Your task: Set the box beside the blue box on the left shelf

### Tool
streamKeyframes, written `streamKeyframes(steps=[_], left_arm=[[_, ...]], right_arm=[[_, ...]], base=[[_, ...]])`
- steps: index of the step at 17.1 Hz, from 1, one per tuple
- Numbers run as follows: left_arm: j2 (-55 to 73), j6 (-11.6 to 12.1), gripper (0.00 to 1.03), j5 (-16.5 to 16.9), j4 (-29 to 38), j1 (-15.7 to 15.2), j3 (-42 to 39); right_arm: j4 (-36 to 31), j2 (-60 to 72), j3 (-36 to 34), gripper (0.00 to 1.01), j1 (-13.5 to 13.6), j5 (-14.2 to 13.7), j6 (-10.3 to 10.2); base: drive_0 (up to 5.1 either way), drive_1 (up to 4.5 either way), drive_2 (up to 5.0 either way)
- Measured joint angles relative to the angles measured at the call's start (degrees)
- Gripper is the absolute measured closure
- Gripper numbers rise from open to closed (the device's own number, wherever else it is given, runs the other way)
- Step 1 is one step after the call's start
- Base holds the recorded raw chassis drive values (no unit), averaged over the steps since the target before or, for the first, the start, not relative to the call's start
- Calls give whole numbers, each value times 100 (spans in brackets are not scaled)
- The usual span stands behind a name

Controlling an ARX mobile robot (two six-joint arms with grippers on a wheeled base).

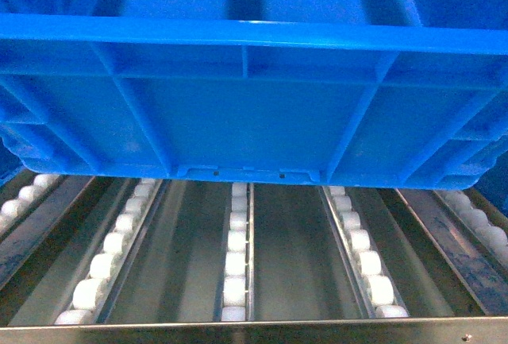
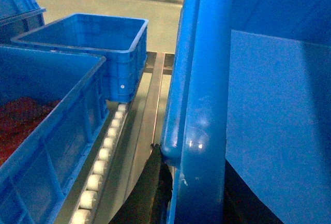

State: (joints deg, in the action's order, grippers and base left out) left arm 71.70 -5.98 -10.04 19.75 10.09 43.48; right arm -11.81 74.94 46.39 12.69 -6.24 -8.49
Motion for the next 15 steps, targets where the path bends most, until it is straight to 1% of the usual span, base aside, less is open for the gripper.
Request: streamKeyframes(steps=[2,3,4,5,7,8,9,10,11,13,15], left_arm=[[0,0,89,0,2,0,0],[0,59,89,-138,-256,24,46],[0,116,90,-155,-352,24,59],[-2,142,90,-162,-501,24,72],[63,184,90,-168,-1023,7,162],[192,225,90,-116,-1235,-76,219],[350,284,90,-61,-1250,-175,221],[560,306,90,17,-1250,-262,234],[734,350,90,20,-1209,-308,234],[1095,326,90,63,-1084,-356,236],[1281,208,90,105,-1099,-354,236]], right_arm=[[0,0,0,94,0,0,0],[-151,11,-17,94,190,-645,90],[31,4,26,94,280,-848,59],[291,11,98,94,280,-772,-22],[1091,203,387,94,262,-398,-245],[1357,385,490,94,260,-173,-365],[1449,584,538,94,260,-24,-417],[1453,844,616,94,262,63,-448],[1434,1038,671,94,262,138,-459],[1346,1438,748,94,229,184,-479],[1368,1668,822,94,168,260,-479]], base=[[0,0,0],[0,0,0],[0,0,0],[0,0,0],[0,0,0],[0,0,0],[0,0,0],[0,0,0],[0,0,0],[0,0,0],[0,0,0]])
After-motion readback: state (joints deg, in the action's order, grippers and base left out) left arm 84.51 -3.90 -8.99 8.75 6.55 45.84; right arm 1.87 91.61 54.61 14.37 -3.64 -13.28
